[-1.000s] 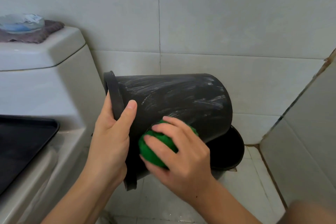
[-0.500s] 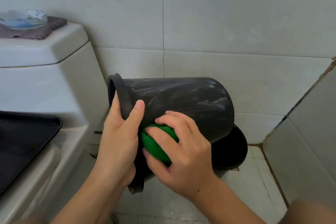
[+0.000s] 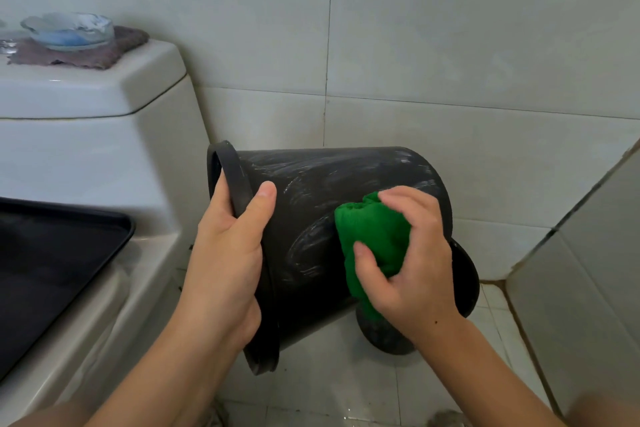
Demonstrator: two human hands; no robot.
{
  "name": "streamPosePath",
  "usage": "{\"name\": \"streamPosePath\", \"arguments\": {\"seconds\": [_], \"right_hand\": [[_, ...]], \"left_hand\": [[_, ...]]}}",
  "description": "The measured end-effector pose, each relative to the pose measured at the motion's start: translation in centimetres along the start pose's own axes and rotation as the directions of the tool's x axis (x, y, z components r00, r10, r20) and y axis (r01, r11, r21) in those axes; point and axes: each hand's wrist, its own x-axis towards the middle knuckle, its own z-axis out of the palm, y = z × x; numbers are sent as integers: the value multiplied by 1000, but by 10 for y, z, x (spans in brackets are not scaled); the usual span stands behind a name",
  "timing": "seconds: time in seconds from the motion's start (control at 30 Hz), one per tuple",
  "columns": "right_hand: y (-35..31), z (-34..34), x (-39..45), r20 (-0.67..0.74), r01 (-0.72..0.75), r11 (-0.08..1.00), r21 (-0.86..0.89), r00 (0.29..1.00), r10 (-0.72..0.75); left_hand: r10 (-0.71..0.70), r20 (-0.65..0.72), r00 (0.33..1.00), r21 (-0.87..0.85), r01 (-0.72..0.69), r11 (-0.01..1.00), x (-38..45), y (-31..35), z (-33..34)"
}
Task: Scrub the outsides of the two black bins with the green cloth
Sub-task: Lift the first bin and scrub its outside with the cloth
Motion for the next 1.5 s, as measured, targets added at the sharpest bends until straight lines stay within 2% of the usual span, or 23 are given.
{"name": "streamPosePath", "arguments": {"seconds": [0.07, 0.13, 0.23, 0.3, 0.53, 0.67, 0.73, 0.77, 0.83, 0.87, 0.9, 0.93, 0.97, 1.07, 1.13, 1.17, 1.2, 1.27, 1.33, 1.37, 1.43, 1.5], "right_hand": [[1, 5, -3, -111, 0, 999, -33, 994, -4], [-1, 9, -9, -143, -32, 995, -90, 990, 19], [-2, 9, -15, 39, 66, 981, -181, 997, -60], [4, 8, -14, 92, 104, 966, -236, 992, -84], [-3, 14, -4, -60, 64, 988, -140, 995, -73], [-28, 18, -11, 23, 276, 957, -87, 961, -275], [-24, 13, -12, 63, 304, 948, -96, 952, -299], [-17, 11, -11, 40, 241, 964, -117, 971, -238], [-1, 7, -1, -76, -39, 990, -132, 997, 29], [5, 5, 5, -119, -163, 979, -122, 982, 148], [5, 6, 8, -134, -221, 968, -117, 970, 205], [-1, 8, 7, -127, -201, 972, -121, 974, 186], [-10, 10, 2, -100, -115, 985, -127, 990, 103], [-41, 18, -23, 28, 221, 969, -107, 975, -219], [-40, 14, -26, 70, 318, 942, -102, 947, -312], [-32, 12, -23, 64, 320, 939, -121, 947, -315], [-24, 9, -20, 41, 280, 947, -155, 960, -277], [-11, 7, -10, -58, 68, 977, -201, 995, -81], [-7, 7, 1, -150, -173, 973, -150, 977, 151], [-9, 9, 4, -170, -232, 965, -122, 963, 210], [-22, 13, 0, -154, -180, 977, -113, 975, 162], [-41, 19, -15, -88, 11, 995, -97, 996, -20]], "left_hand": [[-22, -13, 1000, -16, 22, 1000, 0, 0, -1], [-28, -17, 999, -34, 28, 999, -1, 1, -1], [-30, -31, 999, -67, 28, 997, -1, 2, -4], [-25, -30, 999, -56, 24, 998, 0, 1, -5], [80, 42, 996, 82, -83, 993, -1, -5, 4], [50, 70, 996, 70, -55, 996, 0, -9, 3], [39, 57, 998, 60, -42, 997, 1, -8, 1], [36, 55, 998, 61, -39, 997, 1, -7, 0], [29, 60, 998, 58, -32, 998, 0, -6, 0], [30, 65, 997, 57, -34, 998, -1, -6, 1], [36, 71, 997, 62, -40, 997, -1, -6, 3], [43, 72, 996, 67, -48, 997, -2, -7, 4], [49, 70, 996, 64, -53, 997, -1, -8, 5], [50, 56, 997, 21, -51, 998, 1, -7, 3], [49, 45, 998, 16, -50, 999, 2, -5, 1], [51, 41, 998, 19, -52, 998, 2, -4, 1], [52, 36, 998, 24, -53, 998, 2, -3, 1], [66, 38, 997, 40, -68, 997, 2, -2, 2], [87, 58, 995, 63, -91, 994, 1, -4, 4], [92, 66, 994, 76, -97, 992, 0, -6, 6], [90, 62, 994, 96, -96, 991, 0, -9, 8], [78, 66, 995, 103, -85, 991, -1, -11, 7]]}}
